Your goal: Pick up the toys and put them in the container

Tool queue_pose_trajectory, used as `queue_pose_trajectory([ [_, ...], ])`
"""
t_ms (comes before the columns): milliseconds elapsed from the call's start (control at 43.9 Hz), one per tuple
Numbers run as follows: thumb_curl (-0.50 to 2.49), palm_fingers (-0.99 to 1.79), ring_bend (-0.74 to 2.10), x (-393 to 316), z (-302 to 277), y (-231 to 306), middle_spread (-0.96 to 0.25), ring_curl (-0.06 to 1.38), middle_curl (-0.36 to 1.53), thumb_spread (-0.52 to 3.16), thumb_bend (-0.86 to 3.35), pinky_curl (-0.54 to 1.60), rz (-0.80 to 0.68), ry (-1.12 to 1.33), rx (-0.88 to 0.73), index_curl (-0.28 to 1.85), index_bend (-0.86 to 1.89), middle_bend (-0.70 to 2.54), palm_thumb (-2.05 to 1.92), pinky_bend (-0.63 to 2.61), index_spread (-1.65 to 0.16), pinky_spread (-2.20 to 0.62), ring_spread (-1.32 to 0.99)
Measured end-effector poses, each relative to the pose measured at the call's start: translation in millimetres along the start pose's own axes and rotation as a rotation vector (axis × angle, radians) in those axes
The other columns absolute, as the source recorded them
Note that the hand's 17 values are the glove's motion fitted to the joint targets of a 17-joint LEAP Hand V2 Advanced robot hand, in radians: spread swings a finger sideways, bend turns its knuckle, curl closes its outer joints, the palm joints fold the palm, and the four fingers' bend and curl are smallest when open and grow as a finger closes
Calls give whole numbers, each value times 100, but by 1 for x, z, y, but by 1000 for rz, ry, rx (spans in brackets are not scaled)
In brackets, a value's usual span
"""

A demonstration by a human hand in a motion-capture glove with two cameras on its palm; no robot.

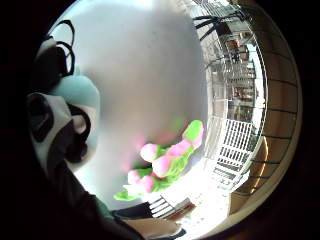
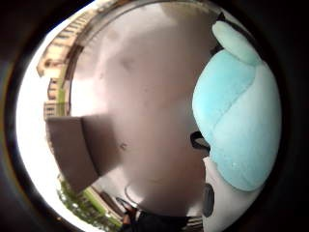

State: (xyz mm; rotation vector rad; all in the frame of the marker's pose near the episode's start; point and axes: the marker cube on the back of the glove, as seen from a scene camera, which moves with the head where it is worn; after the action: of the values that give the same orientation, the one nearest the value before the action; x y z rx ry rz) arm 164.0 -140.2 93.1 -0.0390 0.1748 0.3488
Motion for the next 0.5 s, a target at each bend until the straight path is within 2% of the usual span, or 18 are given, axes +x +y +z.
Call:
queue_pose_trajectory([
  [182, 67, 107, 111, -31, -79, 14, -32, 49, 42, 90, 34, 35, 11, -95, 67, 55, 74, 103, 66, 101, -27, -44, -41],
  [319, 73, 106, 110, -49, -141, 10, -34, 49, 44, 73, 30, 38, -59, -132, 142, 58, 71, 101, 64, 105, -27, -43, -42],
  [502, 80, 106, 110, -117, -217, 38, -35, 50, 46, 55, 27, 41, -124, -174, 204, 61, 65, 101, 62, 107, -28, -42, -43],
])
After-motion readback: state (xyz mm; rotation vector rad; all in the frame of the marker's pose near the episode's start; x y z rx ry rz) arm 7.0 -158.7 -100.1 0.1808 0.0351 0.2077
